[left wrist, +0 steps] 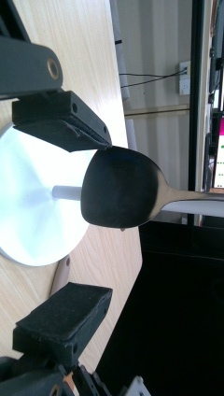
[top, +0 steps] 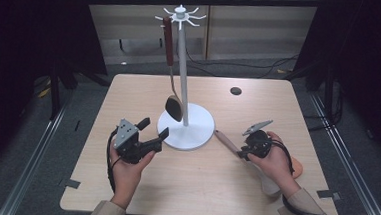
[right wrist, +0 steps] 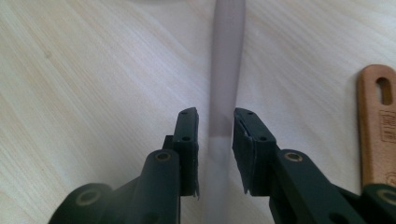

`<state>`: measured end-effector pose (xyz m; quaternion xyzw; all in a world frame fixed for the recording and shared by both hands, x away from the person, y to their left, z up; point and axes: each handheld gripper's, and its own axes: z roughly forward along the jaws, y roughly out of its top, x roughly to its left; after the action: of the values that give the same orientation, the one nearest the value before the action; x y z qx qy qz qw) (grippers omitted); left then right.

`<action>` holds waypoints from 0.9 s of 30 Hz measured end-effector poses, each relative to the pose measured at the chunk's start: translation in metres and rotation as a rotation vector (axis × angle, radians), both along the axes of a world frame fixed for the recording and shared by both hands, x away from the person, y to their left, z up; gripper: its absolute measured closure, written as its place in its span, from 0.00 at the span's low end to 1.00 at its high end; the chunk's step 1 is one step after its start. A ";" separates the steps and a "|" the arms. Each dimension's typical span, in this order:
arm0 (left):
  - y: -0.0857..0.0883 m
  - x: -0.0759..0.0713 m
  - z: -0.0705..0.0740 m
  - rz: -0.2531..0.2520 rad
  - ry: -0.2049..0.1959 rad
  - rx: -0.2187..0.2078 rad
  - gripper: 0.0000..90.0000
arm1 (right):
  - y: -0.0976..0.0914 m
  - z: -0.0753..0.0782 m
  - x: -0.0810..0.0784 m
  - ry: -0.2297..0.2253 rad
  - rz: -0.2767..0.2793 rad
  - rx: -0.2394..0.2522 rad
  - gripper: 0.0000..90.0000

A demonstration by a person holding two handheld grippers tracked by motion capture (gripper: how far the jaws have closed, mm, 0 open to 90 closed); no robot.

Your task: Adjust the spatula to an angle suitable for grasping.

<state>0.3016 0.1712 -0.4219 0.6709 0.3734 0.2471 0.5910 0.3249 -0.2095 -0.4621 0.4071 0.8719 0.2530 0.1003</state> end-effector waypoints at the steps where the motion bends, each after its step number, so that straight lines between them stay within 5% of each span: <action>1: 0.000 -0.001 0.000 0.005 -0.002 -0.003 0.26 | 0.002 0.000 0.001 0.013 -0.002 -0.014 0.81; 8: 0.004 -0.001 0.001 0.006 -0.004 -0.001 0.26 | 0.004 -0.009 0.005 0.136 -0.065 -0.076 0.81; 20: -0.006 0.000 -0.002 -0.019 0.011 0.017 0.25 | 0.000 -0.011 0.005 0.115 -0.079 -0.040 0.87; 27: -0.012 0.000 -0.004 -0.029 0.014 0.027 0.25 | 0.003 -0.012 0.004 0.108 -0.073 -0.058 0.87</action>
<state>0.3018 0.1593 -0.4257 0.6860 0.3644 0.2389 0.5827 0.3292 -0.2068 -0.4745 0.4484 0.8676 0.2017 0.0740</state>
